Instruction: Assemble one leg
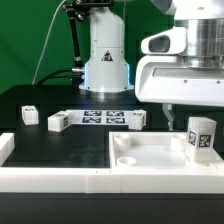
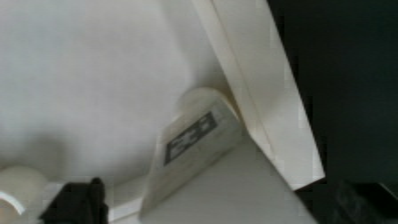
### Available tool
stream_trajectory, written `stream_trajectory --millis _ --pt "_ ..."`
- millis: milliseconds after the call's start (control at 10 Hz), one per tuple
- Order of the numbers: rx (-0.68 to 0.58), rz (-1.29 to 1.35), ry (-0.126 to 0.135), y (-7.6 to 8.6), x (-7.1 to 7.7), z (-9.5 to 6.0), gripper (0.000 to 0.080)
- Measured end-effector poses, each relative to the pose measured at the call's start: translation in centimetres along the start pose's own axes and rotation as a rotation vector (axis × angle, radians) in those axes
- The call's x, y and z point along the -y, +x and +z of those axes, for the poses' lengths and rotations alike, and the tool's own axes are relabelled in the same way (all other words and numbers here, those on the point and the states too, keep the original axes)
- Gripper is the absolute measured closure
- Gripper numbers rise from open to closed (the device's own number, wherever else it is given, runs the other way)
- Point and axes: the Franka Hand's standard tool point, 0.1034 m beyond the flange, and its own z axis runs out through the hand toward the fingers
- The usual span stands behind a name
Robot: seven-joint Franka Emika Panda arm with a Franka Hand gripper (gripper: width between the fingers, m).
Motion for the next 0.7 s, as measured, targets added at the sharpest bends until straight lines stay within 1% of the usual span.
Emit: stream_trajectory --millis 100,200,300,400,500,600,700 --pt "-0.004 -0.132 -0.015 0.03 -0.11 0.03 0.0150" --pt "0.002 -0.193 -0.019 -0.01 -0.27 0.07 0.0150" --pt "0.003 -0.357 -0.022 0.13 -0.55 0.00 0.0150" --pt "0.002 -0.419 -0.021 0.15 -0.56 -0.07 0.0150" --pt "0.003 -0.422 -0.020 0.14 -0.61 -0.07 0.0179" --pt "0.003 -0.421 -0.021 0.12 -0.61 -0.03 0.0179" --pt "0.003 -0.421 -0.021 0.12 -0.61 -0.03 0.0361"
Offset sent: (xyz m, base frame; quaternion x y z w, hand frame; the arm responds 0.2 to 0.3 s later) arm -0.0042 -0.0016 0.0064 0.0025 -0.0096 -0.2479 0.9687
